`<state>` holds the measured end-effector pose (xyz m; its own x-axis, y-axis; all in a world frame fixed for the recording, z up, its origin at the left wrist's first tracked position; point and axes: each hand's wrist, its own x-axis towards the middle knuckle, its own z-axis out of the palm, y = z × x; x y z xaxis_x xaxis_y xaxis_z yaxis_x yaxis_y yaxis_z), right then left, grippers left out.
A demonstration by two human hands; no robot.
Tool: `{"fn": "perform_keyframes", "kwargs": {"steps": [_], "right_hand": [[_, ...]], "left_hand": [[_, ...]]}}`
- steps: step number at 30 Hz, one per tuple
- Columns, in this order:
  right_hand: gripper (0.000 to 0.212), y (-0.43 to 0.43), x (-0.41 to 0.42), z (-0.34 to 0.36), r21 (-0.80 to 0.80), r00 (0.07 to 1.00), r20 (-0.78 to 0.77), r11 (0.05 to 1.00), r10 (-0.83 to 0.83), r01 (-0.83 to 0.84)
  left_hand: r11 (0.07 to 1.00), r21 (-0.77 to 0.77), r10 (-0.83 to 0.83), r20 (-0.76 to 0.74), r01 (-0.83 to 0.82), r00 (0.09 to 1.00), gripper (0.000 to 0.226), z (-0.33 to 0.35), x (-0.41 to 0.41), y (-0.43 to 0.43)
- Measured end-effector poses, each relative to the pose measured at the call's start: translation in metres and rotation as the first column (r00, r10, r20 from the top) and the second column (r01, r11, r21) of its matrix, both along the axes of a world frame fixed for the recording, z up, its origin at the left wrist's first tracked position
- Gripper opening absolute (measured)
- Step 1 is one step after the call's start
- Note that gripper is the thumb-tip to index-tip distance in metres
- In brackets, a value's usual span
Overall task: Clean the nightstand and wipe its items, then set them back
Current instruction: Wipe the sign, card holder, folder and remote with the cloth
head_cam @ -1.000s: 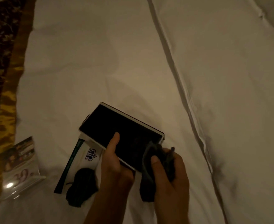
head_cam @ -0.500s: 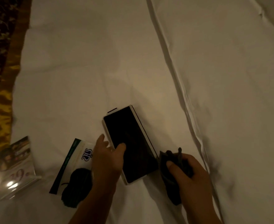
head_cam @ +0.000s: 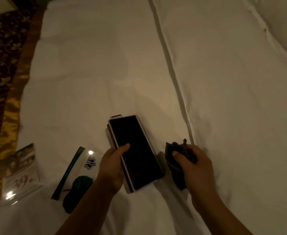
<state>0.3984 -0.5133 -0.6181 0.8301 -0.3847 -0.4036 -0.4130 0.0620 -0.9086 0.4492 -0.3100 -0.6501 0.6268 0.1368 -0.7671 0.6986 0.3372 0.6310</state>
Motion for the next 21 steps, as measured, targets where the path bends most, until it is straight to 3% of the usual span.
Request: {"fn": "perform_keyframes", "kwargs": {"steps": [5,11,21], "right_hand": [[0.024,-0.011,0.001,0.008,0.026,1.0,0.023,1.0,-0.008,0.008],[0.018,-0.022,-0.005,0.019,0.027,0.998,0.038,0.998,-0.059,0.058],[0.017,-0.029,-0.062,0.041,-0.047,0.964,0.105,0.968,-0.242,0.248]], "left_hand": [[0.999,-0.032,0.035,0.034,-0.034,0.999,0.038,0.004,-0.004,-0.003],[0.997,-0.064,-0.045,0.076,0.05,0.996,0.034,0.027,-0.002,-0.015],[0.925,-0.087,-0.351,0.183,0.371,0.918,0.059,0.051,-0.013,-0.027]]}}
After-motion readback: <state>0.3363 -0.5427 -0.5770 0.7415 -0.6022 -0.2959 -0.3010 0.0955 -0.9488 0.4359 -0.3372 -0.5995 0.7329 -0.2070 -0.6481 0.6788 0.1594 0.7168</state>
